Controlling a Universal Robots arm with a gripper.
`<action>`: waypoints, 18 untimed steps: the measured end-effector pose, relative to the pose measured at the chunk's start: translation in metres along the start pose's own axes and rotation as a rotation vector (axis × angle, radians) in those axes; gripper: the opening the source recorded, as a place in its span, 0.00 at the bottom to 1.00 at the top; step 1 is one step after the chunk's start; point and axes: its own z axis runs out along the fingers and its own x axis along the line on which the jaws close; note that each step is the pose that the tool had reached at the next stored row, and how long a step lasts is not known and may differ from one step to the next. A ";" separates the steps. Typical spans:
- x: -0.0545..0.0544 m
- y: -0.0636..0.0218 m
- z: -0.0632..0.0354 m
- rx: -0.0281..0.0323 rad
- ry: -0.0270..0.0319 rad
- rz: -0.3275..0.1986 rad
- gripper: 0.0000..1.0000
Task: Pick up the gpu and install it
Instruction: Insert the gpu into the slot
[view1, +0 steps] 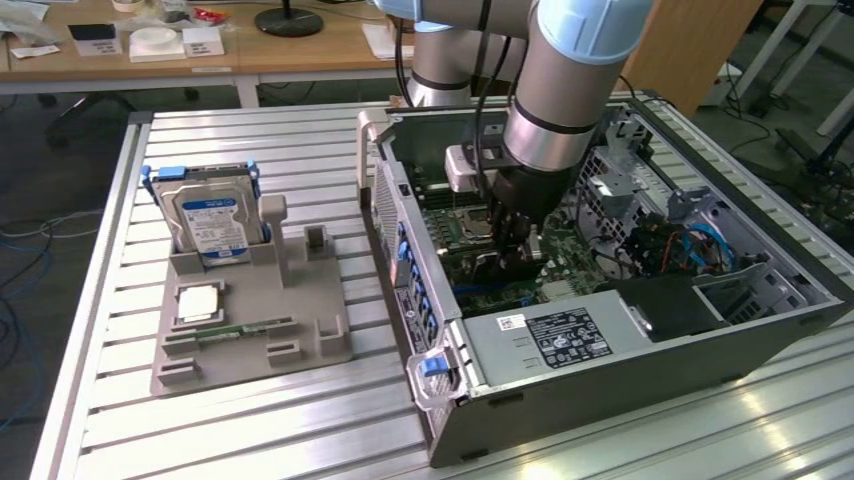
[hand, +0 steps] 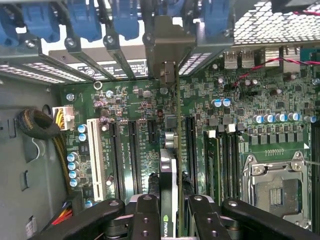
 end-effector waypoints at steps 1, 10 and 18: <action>0.000 0.0000 0.0001 0.0003 -0.0002 0.002 0.27; 0.000 -0.0003 0.0004 0.0002 -0.0004 0.003 0.27; 0.000 -0.0005 0.0040 0.0002 -0.0002 0.002 0.27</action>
